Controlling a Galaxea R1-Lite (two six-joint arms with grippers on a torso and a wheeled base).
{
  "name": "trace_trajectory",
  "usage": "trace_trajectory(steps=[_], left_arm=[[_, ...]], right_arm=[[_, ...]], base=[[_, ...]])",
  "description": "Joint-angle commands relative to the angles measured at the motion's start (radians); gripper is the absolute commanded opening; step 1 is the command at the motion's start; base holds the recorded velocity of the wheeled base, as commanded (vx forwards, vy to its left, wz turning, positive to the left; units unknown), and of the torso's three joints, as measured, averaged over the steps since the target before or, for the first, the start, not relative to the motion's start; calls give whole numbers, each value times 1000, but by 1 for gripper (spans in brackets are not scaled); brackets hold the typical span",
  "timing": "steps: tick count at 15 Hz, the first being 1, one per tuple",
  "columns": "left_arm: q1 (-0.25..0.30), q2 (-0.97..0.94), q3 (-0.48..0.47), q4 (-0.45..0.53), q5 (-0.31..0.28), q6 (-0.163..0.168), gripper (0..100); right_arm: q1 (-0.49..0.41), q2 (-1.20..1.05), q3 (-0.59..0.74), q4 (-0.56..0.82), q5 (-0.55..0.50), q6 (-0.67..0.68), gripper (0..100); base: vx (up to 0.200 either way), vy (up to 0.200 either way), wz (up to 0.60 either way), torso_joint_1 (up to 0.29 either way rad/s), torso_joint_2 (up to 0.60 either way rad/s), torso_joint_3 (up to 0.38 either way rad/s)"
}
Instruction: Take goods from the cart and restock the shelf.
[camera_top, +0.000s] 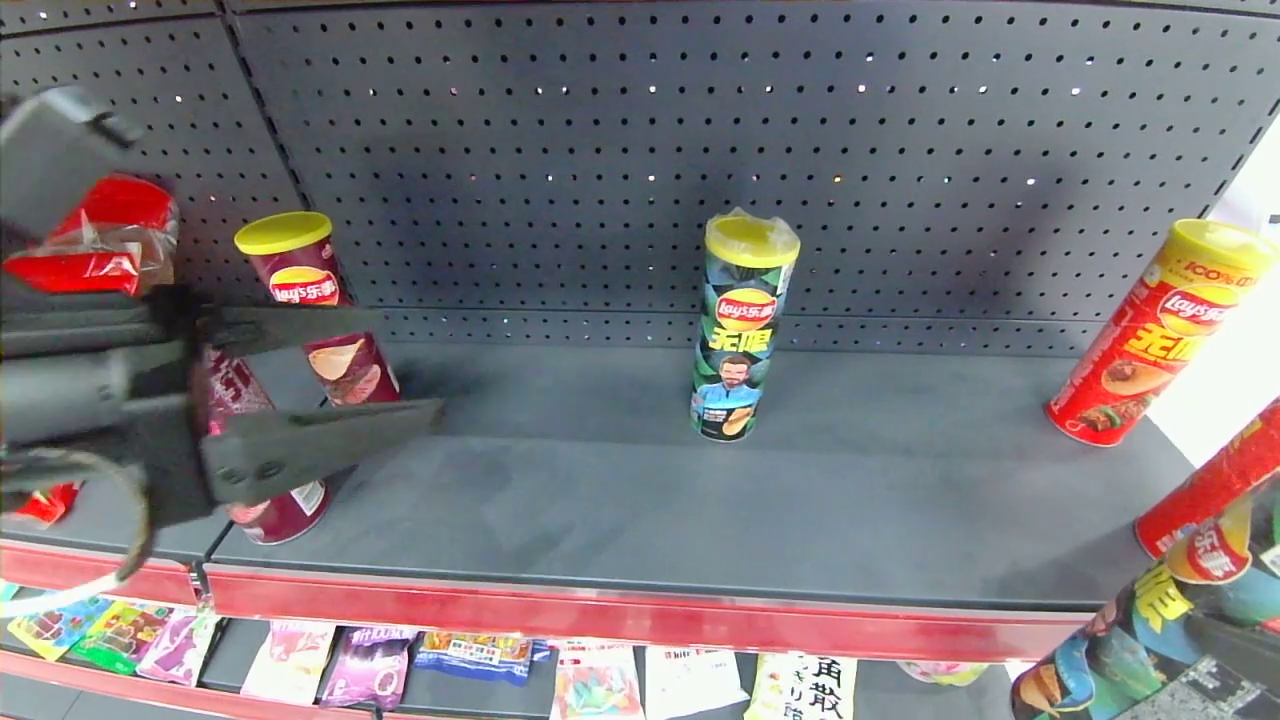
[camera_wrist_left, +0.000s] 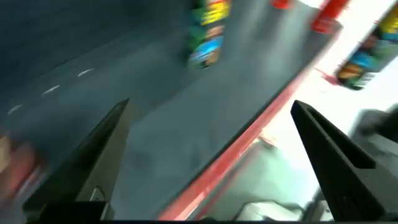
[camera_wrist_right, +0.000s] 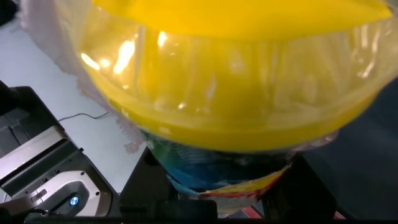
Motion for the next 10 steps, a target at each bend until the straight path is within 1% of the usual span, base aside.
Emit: trace_trajectory(steps=[1,2,3,4,5,6,8,9,10], left_arm=[[-163,367,-183,-74,-48,30,100],[-164,451,-232,-108,-50,69,100],[-164,484,-254,-120,-51,92,100],[-169,530,-304,-123,-51,105,100],[-172,548,-329,-123,-51,105,100],[-169,594,-392,-123,-50,108,100],[-169,645,-468,-123,-50,108,100],[-169,669,-499,-123,-48,110,100],[-169,669,-499,-123,-48,110,100]], right_arm=[[0,4,-4,-1,0,-2,0],[-3,4,-10,1,-2,-2,0],[-4,6,-10,1,-2,0,0],[-6,6,-12,-1,-2,9,0],[-6,6,-12,-1,-2,11,0],[-6,6,-10,1,-2,12,0],[-6,4,-9,1,-3,12,0],[-6,4,-10,1,-3,12,0],[-6,4,-10,1,-3,12,0]], base=[[0,0,0,0,0,0],[0,0,0,0,0,0],[0,0,0,0,0,0],[0,0,0,0,0,0],[0,0,0,0,0,0],[0,0,0,0,0,0],[0,0,0,0,0,0],[0,0,0,0,0,0],[0,0,0,0,0,0]])
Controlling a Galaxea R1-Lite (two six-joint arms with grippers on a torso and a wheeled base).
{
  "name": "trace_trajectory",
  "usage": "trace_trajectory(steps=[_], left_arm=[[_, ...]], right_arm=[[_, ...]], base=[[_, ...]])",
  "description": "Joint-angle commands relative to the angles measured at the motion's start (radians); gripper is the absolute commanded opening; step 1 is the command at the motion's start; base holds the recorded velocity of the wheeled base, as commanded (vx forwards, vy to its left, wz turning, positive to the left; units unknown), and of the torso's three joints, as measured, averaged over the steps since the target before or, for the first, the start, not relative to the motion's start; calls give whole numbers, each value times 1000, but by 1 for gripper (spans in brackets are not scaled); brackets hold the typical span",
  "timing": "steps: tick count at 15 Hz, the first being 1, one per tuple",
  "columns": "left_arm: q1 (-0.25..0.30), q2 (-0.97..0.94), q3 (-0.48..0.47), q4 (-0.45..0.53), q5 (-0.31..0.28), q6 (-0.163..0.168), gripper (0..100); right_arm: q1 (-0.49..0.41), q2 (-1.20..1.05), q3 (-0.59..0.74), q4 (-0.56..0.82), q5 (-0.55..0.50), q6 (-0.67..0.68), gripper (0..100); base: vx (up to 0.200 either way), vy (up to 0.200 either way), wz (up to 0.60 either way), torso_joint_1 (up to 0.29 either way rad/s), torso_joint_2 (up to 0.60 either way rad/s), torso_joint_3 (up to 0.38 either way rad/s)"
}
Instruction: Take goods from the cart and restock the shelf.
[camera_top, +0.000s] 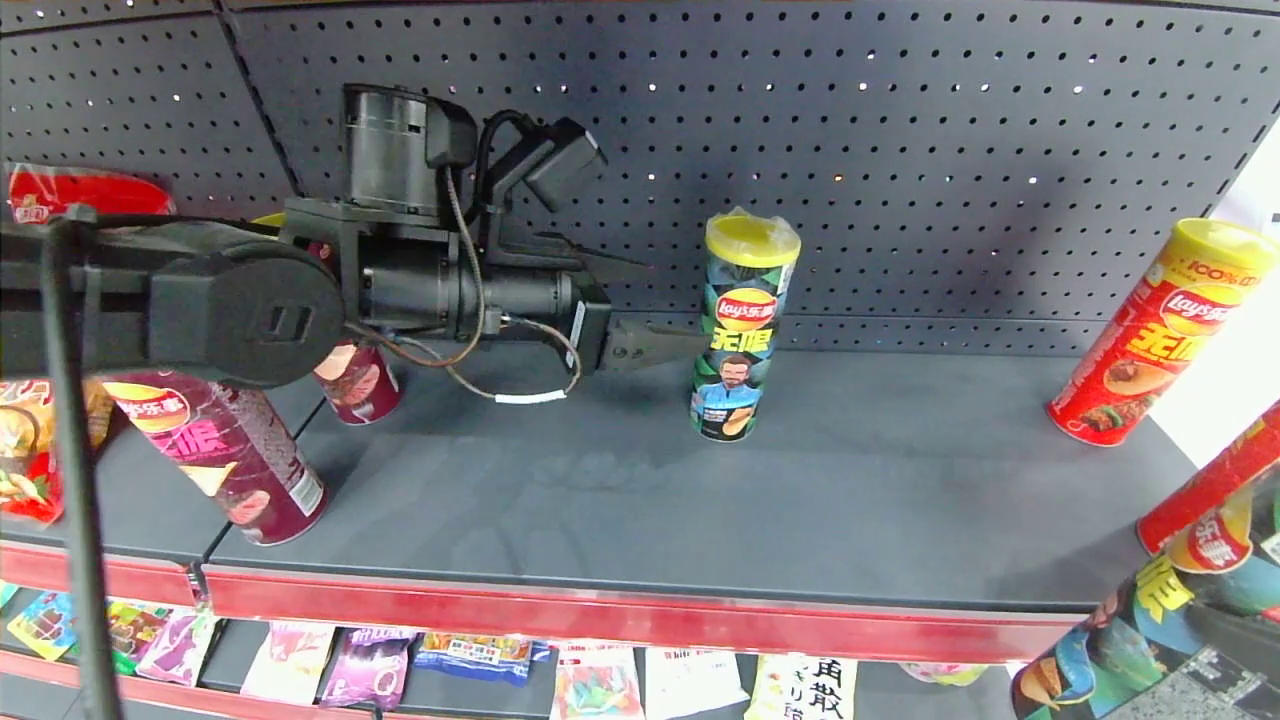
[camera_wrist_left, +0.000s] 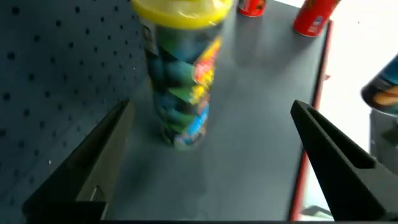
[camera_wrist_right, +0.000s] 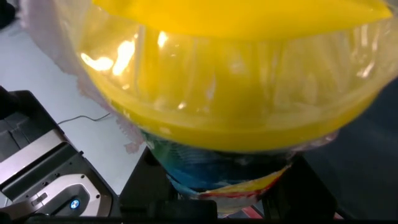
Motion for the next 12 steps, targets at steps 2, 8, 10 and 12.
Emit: trace_trajectory(steps=[2,8,10,12], left_arm=[[-5,97,-86,0,6,1,100],[-18,200,-227,0,18,1,100],[-34,216,-242,0,12,-2,100],[-42,243,-279,1,12,-6,100]], right_arm=[[0,-2,-2,0,-7,0,0],[0,-8,-4,0,-9,0,0],[0,-9,-7,1,-9,0,0],[-4,-12,-7,1,-9,0,0]], base=[[0,0,0,0,0,0],[0,0,0,0,0,0],[0,0,0,0,0,0],[0,0,0,0,0,0]])
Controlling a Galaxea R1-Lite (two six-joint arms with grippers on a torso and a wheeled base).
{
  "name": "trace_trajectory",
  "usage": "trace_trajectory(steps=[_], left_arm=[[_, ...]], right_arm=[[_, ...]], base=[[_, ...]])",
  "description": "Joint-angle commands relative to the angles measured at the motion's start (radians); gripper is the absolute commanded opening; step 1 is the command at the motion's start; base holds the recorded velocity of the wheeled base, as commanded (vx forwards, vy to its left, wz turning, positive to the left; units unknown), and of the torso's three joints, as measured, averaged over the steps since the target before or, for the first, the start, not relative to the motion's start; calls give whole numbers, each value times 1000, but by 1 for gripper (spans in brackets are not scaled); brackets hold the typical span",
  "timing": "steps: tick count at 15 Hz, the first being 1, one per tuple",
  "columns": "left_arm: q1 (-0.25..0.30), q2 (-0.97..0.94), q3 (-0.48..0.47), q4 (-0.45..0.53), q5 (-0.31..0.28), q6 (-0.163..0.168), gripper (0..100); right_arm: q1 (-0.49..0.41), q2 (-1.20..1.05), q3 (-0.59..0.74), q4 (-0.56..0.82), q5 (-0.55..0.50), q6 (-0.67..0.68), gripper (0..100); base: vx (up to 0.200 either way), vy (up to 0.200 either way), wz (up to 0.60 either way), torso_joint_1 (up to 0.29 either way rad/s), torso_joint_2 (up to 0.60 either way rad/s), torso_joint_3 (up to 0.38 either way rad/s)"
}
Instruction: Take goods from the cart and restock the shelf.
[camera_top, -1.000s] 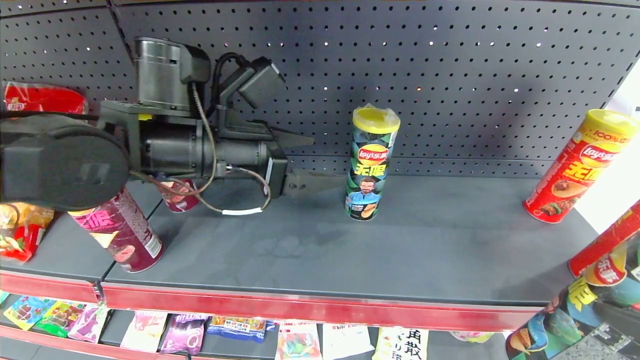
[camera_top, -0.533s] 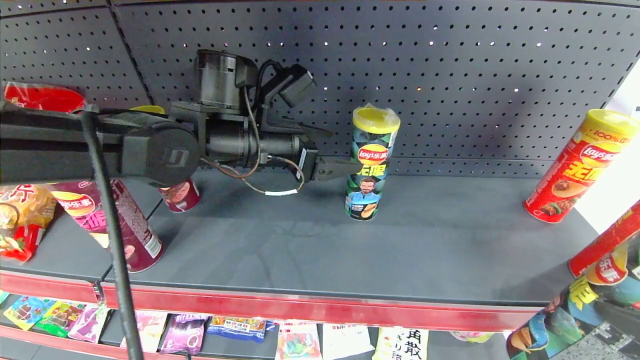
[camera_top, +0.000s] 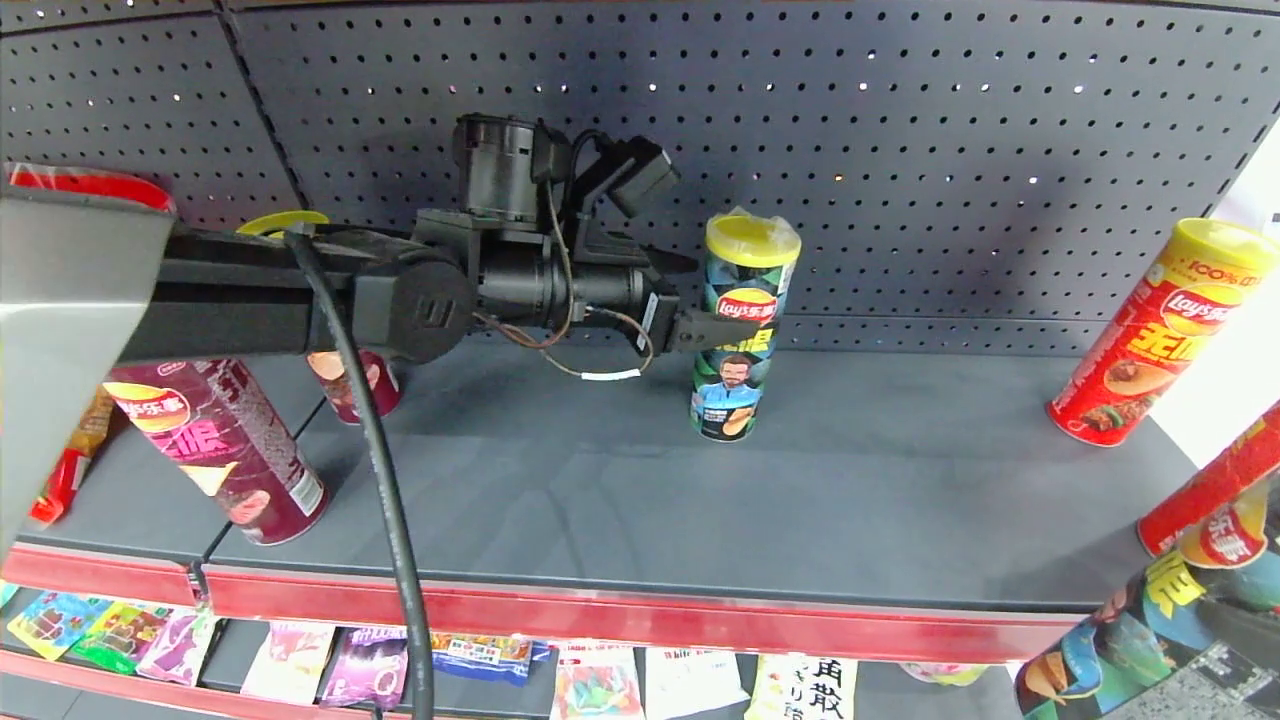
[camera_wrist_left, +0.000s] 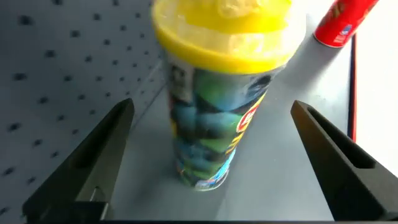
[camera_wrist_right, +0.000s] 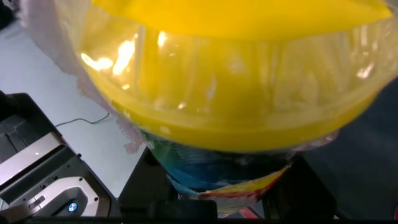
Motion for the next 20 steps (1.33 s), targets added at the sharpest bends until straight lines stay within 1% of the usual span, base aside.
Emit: trace_trajectory(steps=[1,4,9,12,13,15,16,20], left_arm=[[-12,45,-53,0,0,-1,100],[-15,87,-98,1,-2,-1,100],[-42,142,-174,3,-2,-7,100],[-54,148,-177,3,8,-35,100],[-60,154,-179,0,9,-49,100],[-60,162,-185,-3,12,-47,100],[-60,171,-196,-6,17,-46,0],[-65,171,-196,-6,18,-49,0]], right_arm=[[-5,-2,-1,-1,-1,0,0],[-5,-7,-3,-2,-7,0,0],[-5,-7,-14,1,-7,0,0],[-5,-7,-17,1,-7,0,0],[-5,-7,-15,1,-9,0,0],[-5,-7,-15,2,-7,0,0],[-5,-7,-15,4,-7,0,0],[-5,-6,-14,5,-7,0,0]], base=[[0,0,0,0,0,0],[0,0,0,0,0,0],[0,0,0,0,0,0],[0,0,0,0,0,0],[0,0,0,0,0,0],[0,0,0,0,0,0],[0,0,0,0,0,0],[0,0,0,0,0,0]])
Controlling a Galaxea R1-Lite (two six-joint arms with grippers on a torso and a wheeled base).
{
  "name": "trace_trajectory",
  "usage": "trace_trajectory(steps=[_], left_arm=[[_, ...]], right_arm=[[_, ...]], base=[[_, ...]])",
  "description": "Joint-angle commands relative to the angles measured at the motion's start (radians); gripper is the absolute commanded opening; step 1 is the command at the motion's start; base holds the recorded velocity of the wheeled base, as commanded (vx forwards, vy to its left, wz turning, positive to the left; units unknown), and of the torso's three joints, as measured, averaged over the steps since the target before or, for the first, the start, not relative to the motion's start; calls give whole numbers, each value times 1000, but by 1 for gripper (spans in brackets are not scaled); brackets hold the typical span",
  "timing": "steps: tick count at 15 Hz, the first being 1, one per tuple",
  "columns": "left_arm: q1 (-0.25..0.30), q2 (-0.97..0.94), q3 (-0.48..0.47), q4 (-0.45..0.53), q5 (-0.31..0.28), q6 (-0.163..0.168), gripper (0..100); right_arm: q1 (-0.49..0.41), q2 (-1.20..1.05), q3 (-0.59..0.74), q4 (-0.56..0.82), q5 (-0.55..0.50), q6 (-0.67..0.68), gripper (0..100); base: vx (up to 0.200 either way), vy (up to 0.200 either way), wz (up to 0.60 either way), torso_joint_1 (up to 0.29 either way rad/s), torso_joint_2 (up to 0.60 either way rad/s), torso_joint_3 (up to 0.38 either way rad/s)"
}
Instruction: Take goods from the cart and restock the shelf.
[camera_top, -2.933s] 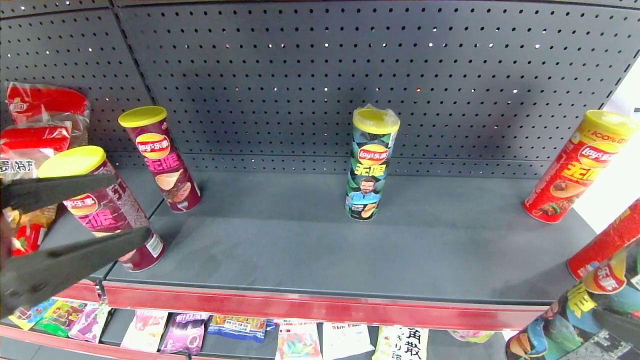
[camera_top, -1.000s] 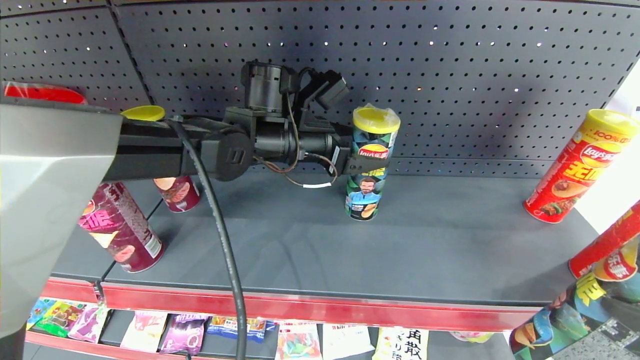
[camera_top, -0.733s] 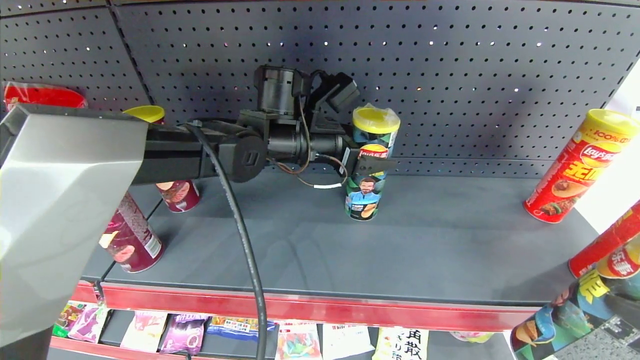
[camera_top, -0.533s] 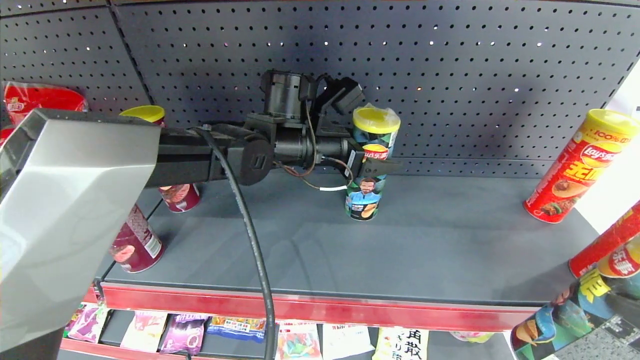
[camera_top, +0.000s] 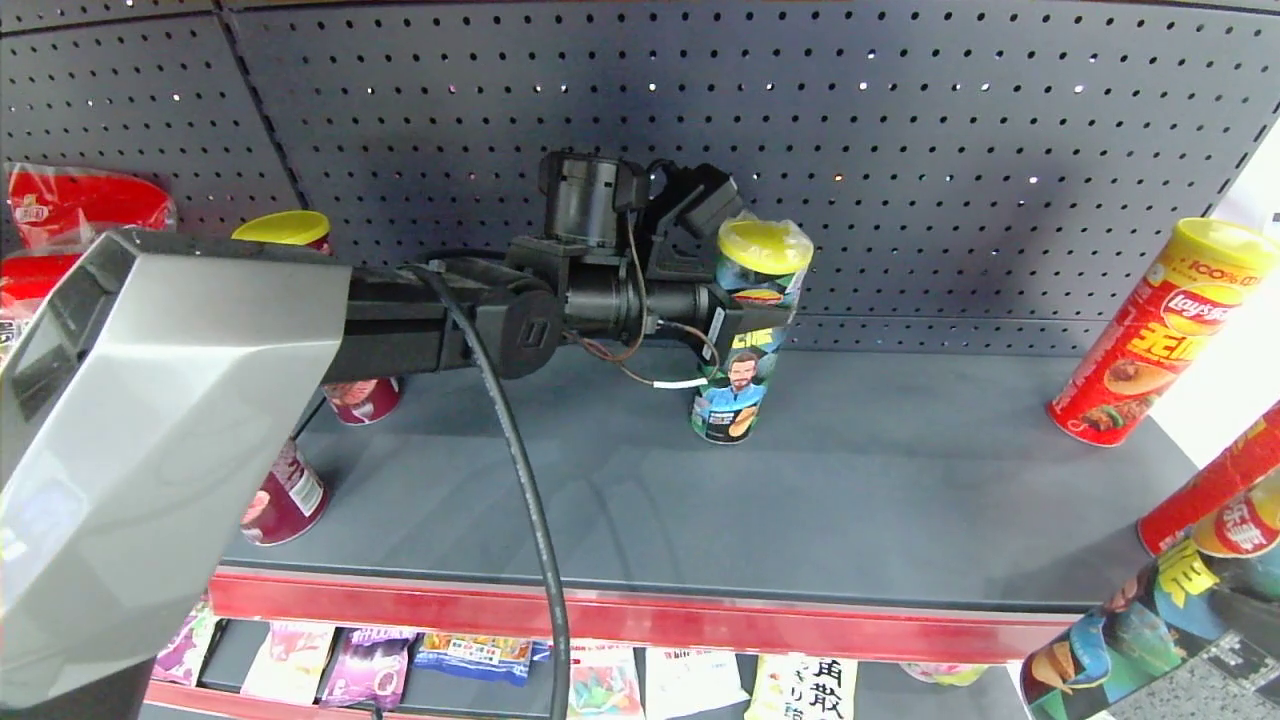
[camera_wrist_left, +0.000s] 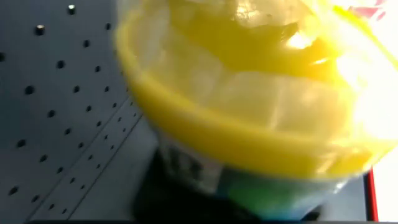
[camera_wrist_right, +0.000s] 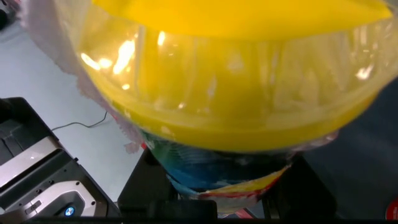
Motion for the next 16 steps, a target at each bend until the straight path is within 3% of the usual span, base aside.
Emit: trace_trajectory(steps=[1,4,6,8,10,12,14,16], left_arm=[[-1,-5,6,1,1,-1,0],[1,-49,58,1,-10,-4,0],[-2,-168,207,1,-61,-24,0],[-10,-267,333,-1,-107,-20,0],[-27,-353,451,-2,-116,-15,0],[-33,-396,540,-8,-117,25,0],[-34,-430,641,-22,-122,103,0],[-34,-431,690,-59,-117,120,0]], right_arm=[[0,2,0,1,1,0,0],[0,0,0,1,1,1,0],[0,0,0,-1,1,1,0],[0,0,0,-2,1,1,0],[0,0,-2,-4,1,1,0],[0,0,-2,-5,1,1,0],[0,2,-3,-5,2,1,0],[2,0,-6,-4,2,1,0]], base=[[0,0,0,0,0,0],[0,0,0,0,0,0],[0,0,0,0,0,0],[0,0,0,0,0,0],[0,0,0,0,0,0],[0,0,0,0,0,0],[0,0,0,0,0,0],[0,0,0,0,0,0]])
